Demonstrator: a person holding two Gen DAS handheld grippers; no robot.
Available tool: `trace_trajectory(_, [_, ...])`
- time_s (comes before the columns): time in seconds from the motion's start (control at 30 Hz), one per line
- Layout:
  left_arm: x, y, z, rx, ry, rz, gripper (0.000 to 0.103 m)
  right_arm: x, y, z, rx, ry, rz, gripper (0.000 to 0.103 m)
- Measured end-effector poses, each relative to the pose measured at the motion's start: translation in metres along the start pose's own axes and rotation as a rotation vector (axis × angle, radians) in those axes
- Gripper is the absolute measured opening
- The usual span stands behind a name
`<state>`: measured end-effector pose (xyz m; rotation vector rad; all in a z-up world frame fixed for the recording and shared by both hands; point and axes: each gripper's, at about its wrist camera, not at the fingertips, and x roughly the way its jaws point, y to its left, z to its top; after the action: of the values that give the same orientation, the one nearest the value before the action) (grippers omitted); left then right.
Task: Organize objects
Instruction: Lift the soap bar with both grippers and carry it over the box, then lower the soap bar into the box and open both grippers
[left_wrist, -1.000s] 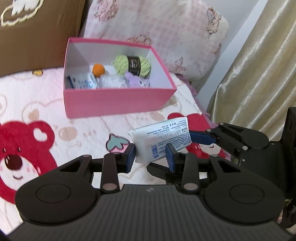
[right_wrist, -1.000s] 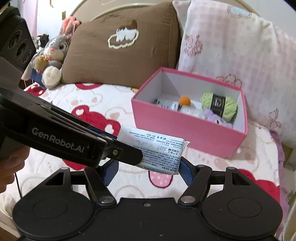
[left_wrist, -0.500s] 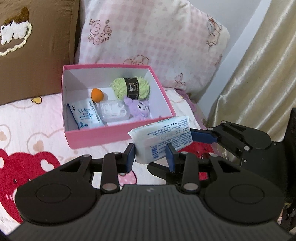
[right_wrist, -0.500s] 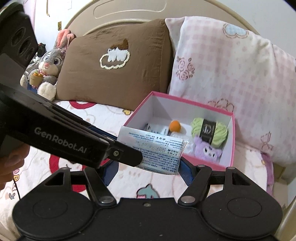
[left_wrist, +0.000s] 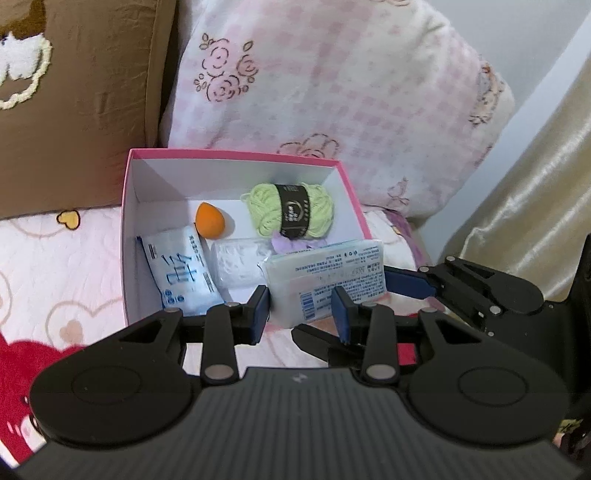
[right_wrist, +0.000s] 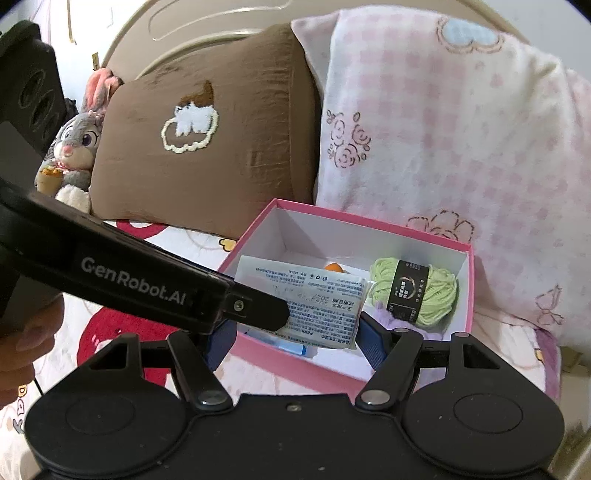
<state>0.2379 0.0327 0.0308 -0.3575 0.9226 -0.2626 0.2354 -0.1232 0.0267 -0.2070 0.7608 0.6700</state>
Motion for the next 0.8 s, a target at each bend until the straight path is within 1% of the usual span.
trace_trajectory(0.17, [0.04,0.011,0.016,-0.035,0.038,0.047,0.037,0.042,-0.022,0.008,0.026,0.057,0.025,0.072])
trace_trajectory(0.3, [0.073,0.023,0.02,-0.064,0.063,0.081,0.037,0.08,-0.038,0.008,0.046,0.113,0.038,0.072])
trace_trajectory(0.43, [0.098,0.04,0.021,-0.115,0.089,0.09,0.037,0.112,-0.052,0.006,0.103,0.166,0.074,0.072])
trace_trajectory(0.53, [0.111,0.049,0.022,-0.129,0.095,0.093,0.037,0.128,-0.058,0.005,0.125,0.193,0.08,0.072])
trace_trajectory(0.67, [0.124,0.059,0.026,-0.161,0.097,0.099,0.038,0.142,-0.058,0.007,0.112,0.211,0.057,0.072])
trace_trajectory(0.7, [0.126,0.061,0.027,-0.17,0.095,0.115,0.037,0.144,-0.056,0.007,0.092,0.204,0.047,0.072])
trace_trajectory(0.8, [0.121,0.065,0.027,-0.167,0.043,0.142,0.038,0.141,-0.052,-0.001,0.038,0.164,-0.001,0.073])
